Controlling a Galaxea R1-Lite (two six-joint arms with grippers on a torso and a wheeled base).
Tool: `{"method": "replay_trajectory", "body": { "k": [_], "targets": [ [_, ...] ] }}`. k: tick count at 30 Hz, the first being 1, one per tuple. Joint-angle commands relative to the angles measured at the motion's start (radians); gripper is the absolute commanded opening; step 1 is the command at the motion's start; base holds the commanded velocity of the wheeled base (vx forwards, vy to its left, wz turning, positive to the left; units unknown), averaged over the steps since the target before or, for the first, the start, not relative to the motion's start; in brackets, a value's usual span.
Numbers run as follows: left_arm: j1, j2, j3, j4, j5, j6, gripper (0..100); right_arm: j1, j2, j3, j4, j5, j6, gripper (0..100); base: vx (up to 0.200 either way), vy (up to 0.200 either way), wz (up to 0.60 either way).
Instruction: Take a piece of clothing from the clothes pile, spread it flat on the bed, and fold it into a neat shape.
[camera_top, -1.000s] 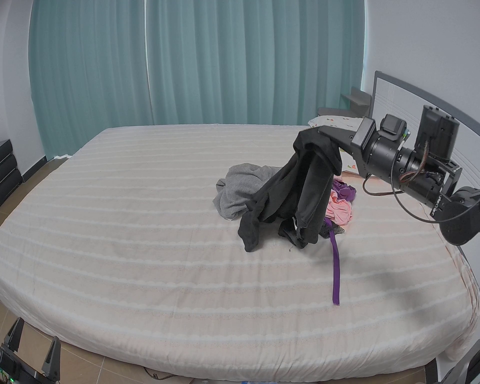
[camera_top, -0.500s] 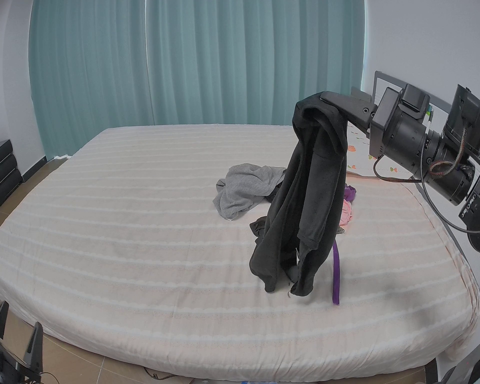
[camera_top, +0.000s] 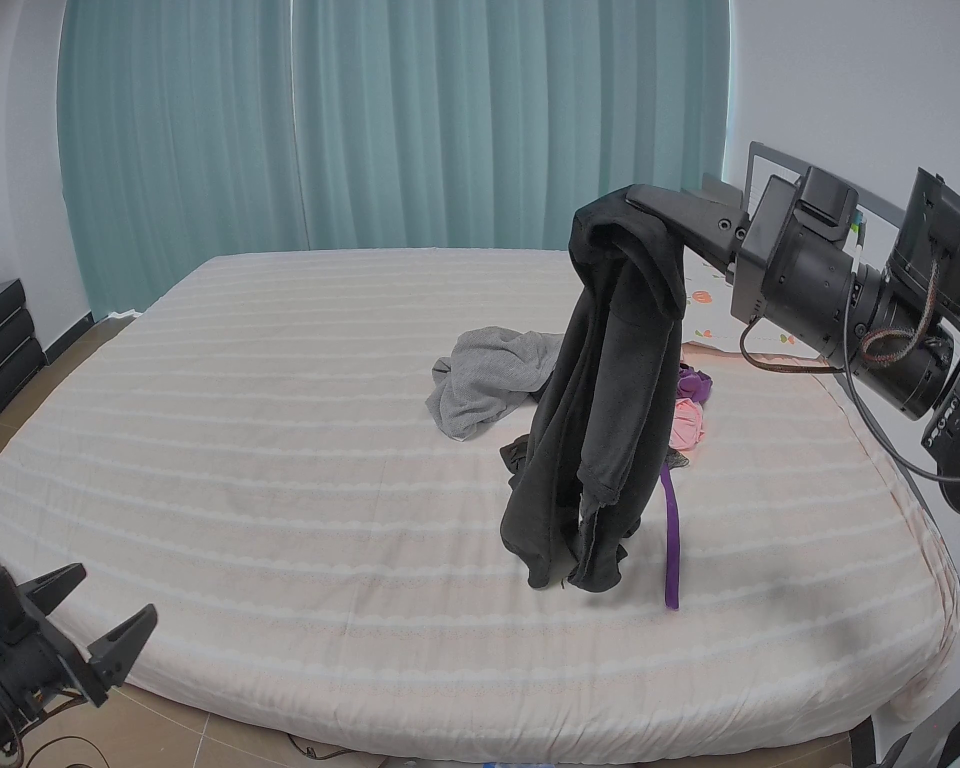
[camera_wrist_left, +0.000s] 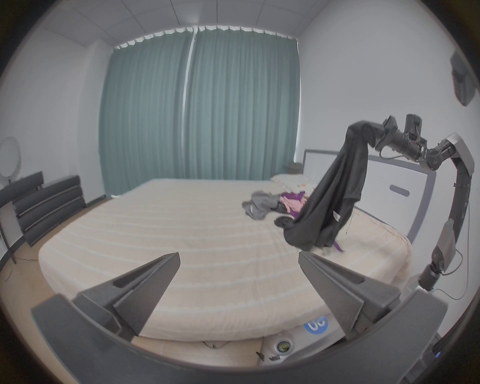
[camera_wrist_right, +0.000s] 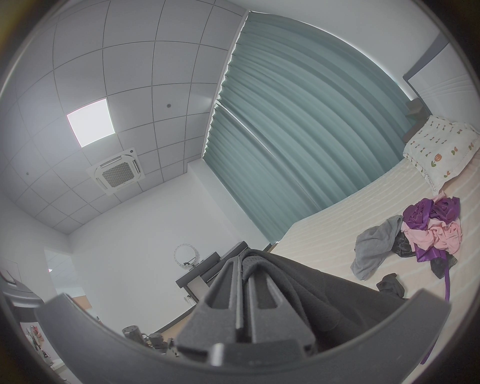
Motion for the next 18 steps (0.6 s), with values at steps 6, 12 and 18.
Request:
{"method": "replay_trajectory", "body": {
  "k": [6,12,18],
  "targets": [
    [-0.24,0.64,-0.018,-0.245,0.002,-0.037,100,0.013,0.018,0.0,0.006,0.002,-0.003,0,0.0,0.0,0.0],
    [-0.281,0.838,-0.068,-0.311,0.008,-0.056,100,0.013,0.03,-0.006,0.006,0.002,-0.002,0,0.0,0.0,0.0],
    [-0.416,1.127,-0.113,-0.592,0.028,-0.167,100,0.014,0.047,-0.009,-0.002,0.002,0.001,0,0.0,0.0,0.0]
  ]
}}
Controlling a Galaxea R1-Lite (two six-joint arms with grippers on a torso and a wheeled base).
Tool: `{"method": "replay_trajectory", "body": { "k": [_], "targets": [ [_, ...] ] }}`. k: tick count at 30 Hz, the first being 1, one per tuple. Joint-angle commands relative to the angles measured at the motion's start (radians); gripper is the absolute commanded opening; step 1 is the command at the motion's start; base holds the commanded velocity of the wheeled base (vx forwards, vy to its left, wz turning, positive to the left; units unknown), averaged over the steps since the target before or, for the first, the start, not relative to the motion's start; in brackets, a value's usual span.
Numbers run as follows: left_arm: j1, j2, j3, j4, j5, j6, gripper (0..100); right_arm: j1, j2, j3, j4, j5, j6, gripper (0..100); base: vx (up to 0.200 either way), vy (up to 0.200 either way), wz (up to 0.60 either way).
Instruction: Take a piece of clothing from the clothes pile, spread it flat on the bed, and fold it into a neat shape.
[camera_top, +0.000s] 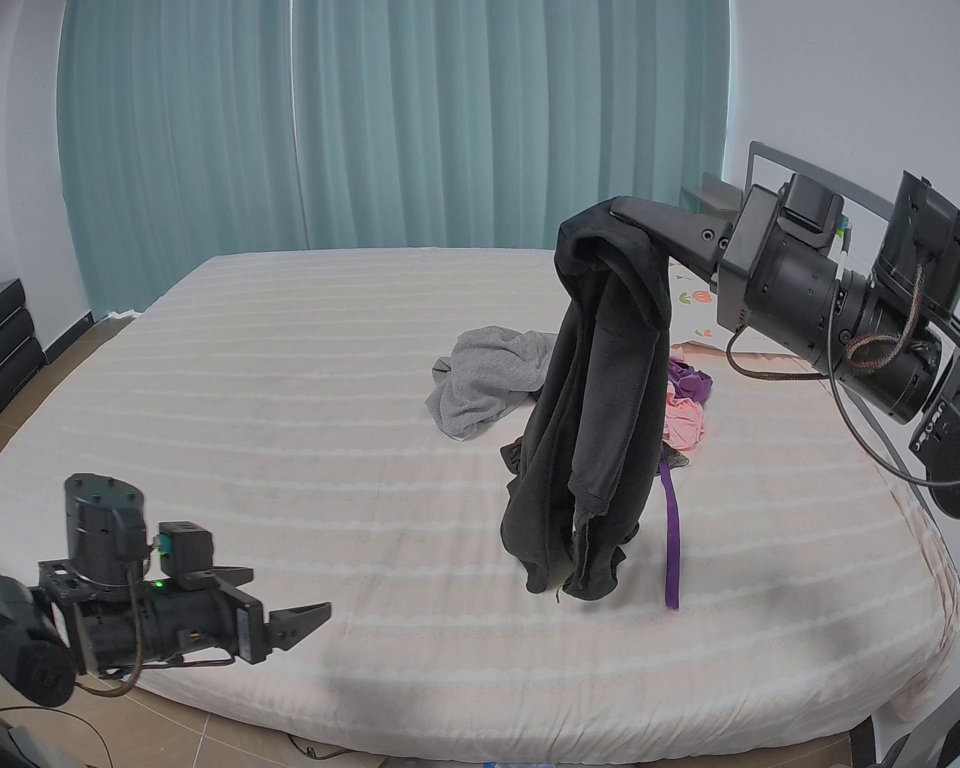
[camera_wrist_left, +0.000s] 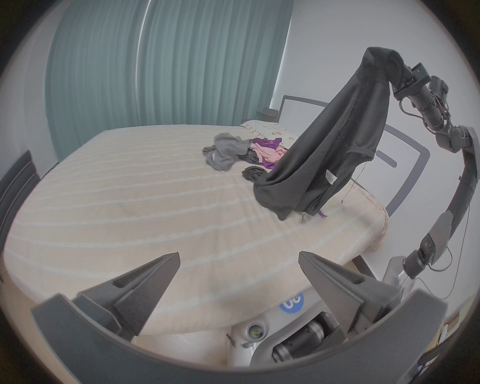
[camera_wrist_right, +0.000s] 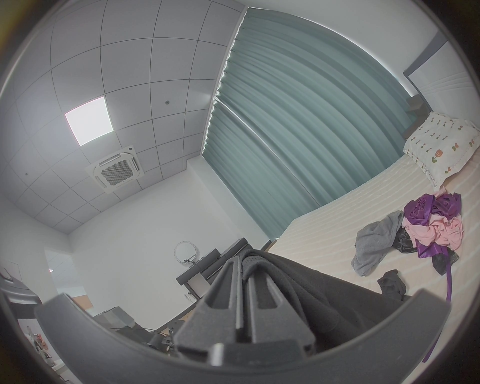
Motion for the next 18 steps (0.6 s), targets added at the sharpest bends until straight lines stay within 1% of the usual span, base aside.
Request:
{"method": "replay_trajectory", "body": {
  "k": [1,2,4,6,7,10,13,16,18],
  "targets": [
    [-0.15,0.373,-0.076,-0.225,0.035,-0.095,100,0.002,0.023,-0.006,-0.006,0.001,0.003,0,0.0,0.0,0.0],
    [-0.159,0.389,-0.087,-0.243,0.043,-0.104,100,0.002,0.023,-0.004,-0.006,0.001,0.003,0,0.0,0.0,0.0],
    [-0.215,0.474,-0.151,-0.318,0.096,-0.184,100,0.003,0.021,-0.006,-0.007,-0.003,0.002,0,0.0,0.0,0.0],
    [-0.26,0.515,-0.186,-0.34,0.116,-0.233,100,0.002,0.023,-0.006,-0.007,-0.002,0.002,0,0.0,0.0,0.0],
    [-0.28,0.547,-0.205,-0.344,0.119,-0.248,100,0.002,0.023,-0.006,-0.007,-0.002,0.002,0,0.0,0.0,0.0],
    [-0.323,0.632,-0.269,-0.356,0.139,-0.25,100,0.002,0.025,-0.004,-0.009,0.001,0.006,0,0.0,0.0,0.0],
    [-0.334,0.676,-0.341,-0.376,0.191,-0.257,100,0.002,0.021,-0.006,-0.01,0.003,0.008,0,0.0,0.0,0.0],
    [-0.334,0.704,-0.399,-0.376,0.202,-0.26,100,0.005,0.02,-0.01,-0.01,0.0,0.008,0,0.0,0.0,0.0],
    [-0.334,0.742,-0.462,-0.375,0.208,-0.285,100,0.02,0.02,-0.016,-0.01,-0.005,0.009,0,0.0,0.0,0.0]
  ]
}}
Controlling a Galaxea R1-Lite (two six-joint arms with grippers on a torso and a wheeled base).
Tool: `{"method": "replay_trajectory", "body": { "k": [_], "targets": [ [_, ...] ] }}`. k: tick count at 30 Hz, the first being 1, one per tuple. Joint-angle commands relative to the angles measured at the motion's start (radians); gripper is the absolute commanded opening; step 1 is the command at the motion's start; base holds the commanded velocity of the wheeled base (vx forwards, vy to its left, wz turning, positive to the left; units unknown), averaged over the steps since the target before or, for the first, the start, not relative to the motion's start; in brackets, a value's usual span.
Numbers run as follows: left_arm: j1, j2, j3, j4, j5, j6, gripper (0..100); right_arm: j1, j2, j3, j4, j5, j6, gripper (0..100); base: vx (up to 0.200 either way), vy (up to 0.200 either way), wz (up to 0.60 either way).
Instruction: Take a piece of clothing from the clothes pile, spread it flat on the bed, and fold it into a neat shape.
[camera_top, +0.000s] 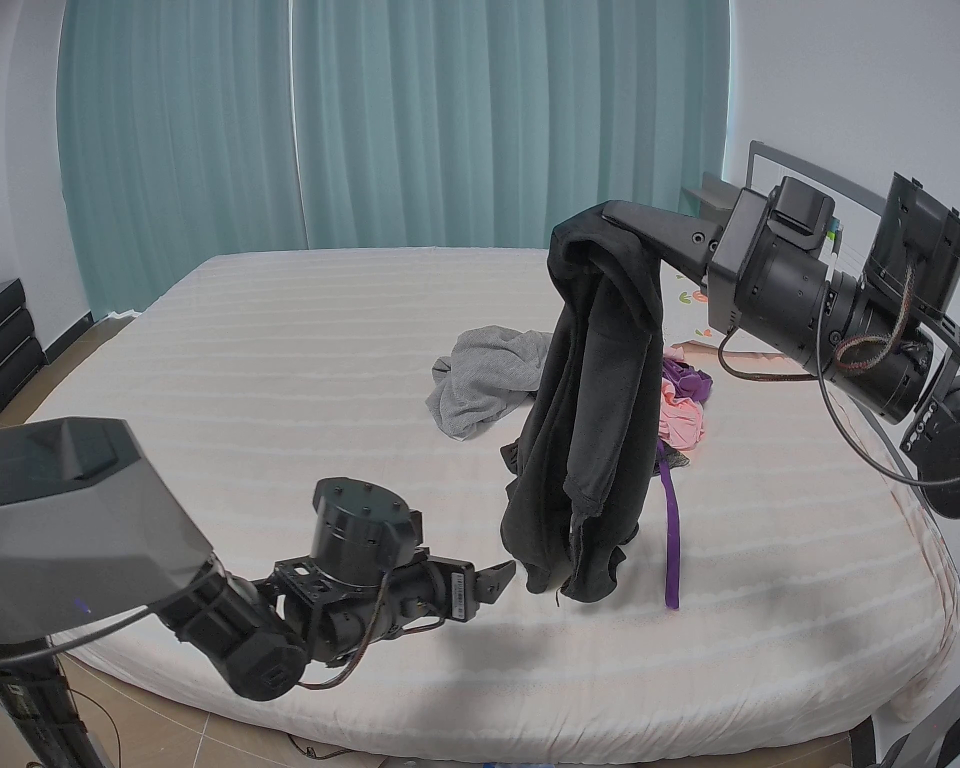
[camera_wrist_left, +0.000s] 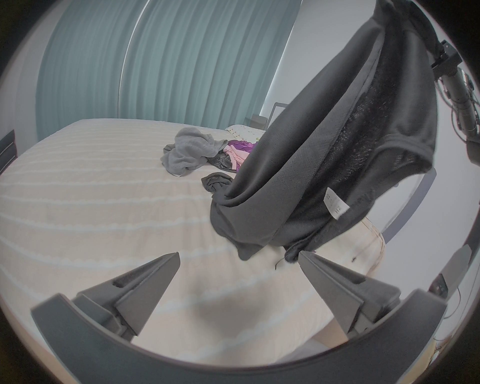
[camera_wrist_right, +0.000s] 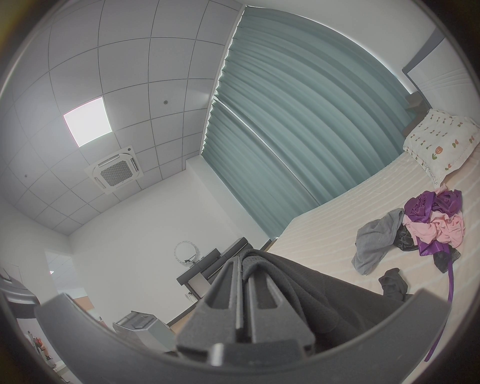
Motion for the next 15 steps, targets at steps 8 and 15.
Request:
{"method": "replay_trajectory", "body": {
  "k": [8,15],
  "targets": [
    [-0.016,0.255,-0.331,-0.004,0.035,-0.095,100,0.019,-0.004,-0.009,-0.003,-0.007,0.003,0,0.0,0.0,0.0],
    [0.035,0.337,-0.455,-0.007,0.007,-0.098,100,0.016,-0.018,-0.008,-0.003,-0.005,0.005,0,0.0,0.0,0.0]
  ]
}}
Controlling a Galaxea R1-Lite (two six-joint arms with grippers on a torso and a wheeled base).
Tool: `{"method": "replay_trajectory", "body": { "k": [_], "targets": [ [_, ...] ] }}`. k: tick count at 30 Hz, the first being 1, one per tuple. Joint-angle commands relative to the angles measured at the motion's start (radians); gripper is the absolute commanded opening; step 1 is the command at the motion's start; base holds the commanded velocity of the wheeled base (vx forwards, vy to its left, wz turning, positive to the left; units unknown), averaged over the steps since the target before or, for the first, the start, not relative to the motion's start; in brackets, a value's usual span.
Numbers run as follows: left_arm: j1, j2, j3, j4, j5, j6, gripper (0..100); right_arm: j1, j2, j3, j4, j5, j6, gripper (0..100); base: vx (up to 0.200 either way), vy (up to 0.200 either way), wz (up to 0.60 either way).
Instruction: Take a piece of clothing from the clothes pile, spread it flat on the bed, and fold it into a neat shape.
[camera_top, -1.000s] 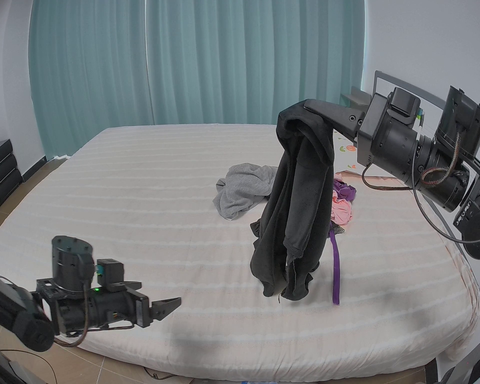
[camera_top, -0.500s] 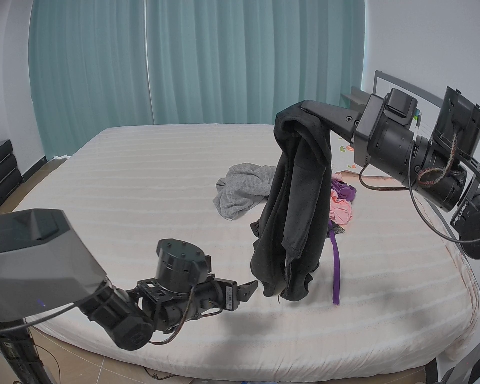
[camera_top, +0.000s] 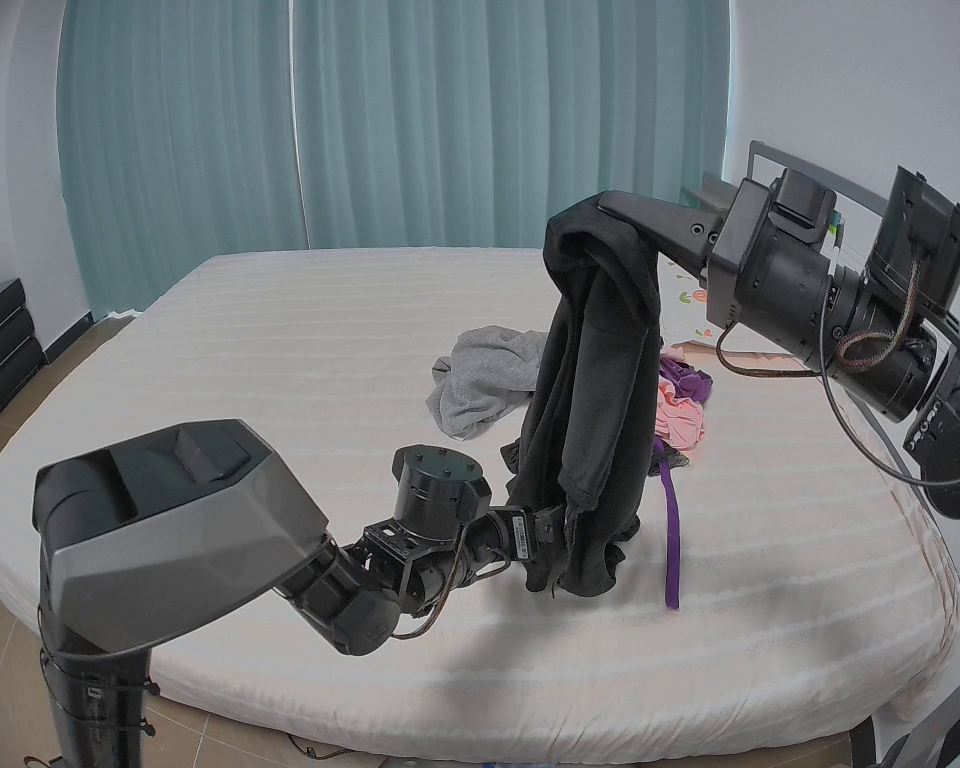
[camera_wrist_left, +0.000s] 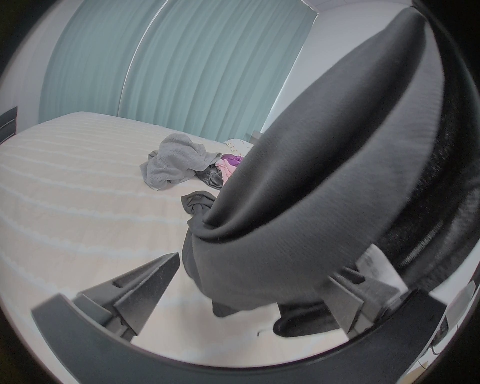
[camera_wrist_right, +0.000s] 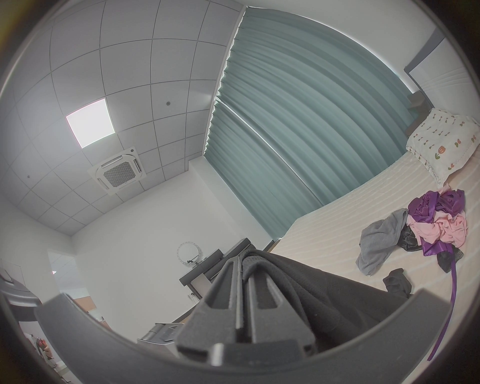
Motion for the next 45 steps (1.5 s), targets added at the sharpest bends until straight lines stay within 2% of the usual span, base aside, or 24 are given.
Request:
{"method": "replay_trajectory", "body": {
  "k": [1,7,14,15,22,28,30,36,41,44,45],
  "targets": [
    [0.043,0.115,-0.123,0.0,-0.003,-0.005,100,0.0,-0.015,-0.001,-0.001,0.001,-0.001,0,0.0,0.0,0.0],
    [0.08,0.222,-0.244,0.033,0.0,-0.004,100,-0.003,-0.032,-0.005,-0.001,-0.001,-0.001,0,0.0,0.0,0.0],
    [0.082,0.281,-0.33,0.1,0.008,-0.002,100,-0.011,-0.038,-0.007,-0.011,-0.001,-0.001,0,0.0,0.0,0.0],
    [0.08,0.294,-0.347,0.102,0.011,-0.001,0,-0.014,-0.037,-0.007,-0.011,-0.001,-0.001,0,0.0,0.0,0.0],
    [0.086,0.313,-0.345,0.105,0.051,0.001,0,-0.074,-0.029,0.007,-0.011,0.008,0.002,0,0.0,0.0,0.0],
    [0.112,0.245,-0.249,0.068,0.054,-0.007,0,-0.128,-0.009,0.032,-0.011,0.013,0.005,0,0.0,0.0,0.0],
    [0.137,0.159,-0.161,0.025,0.054,-0.027,0,-0.158,0.026,0.038,-0.011,0.013,0.016,0,0.0,0.0,0.0],
    [0.172,-0.049,-0.025,0.022,0.079,-0.093,0,-0.195,0.146,0.029,-0.013,0.011,0.09,0,0.0,0.0,0.0],
    [0.195,-0.235,0.006,0.091,0.089,-0.145,0,-0.207,0.238,-0.017,-0.047,-0.006,0.107,0,0.0,0.0,0.0],
    [0.207,-0.353,0.001,0.177,0.155,-0.147,0,-0.221,0.215,-0.031,-0.094,-0.061,0.105,0,0.0,0.0,0.0],
    [0.207,-0.353,0.001,0.177,0.155,-0.147,0,-0.221,0.215,-0.031,-0.094,-0.061,0.105,0,0.0,0.0,0.0]
  ]
}}
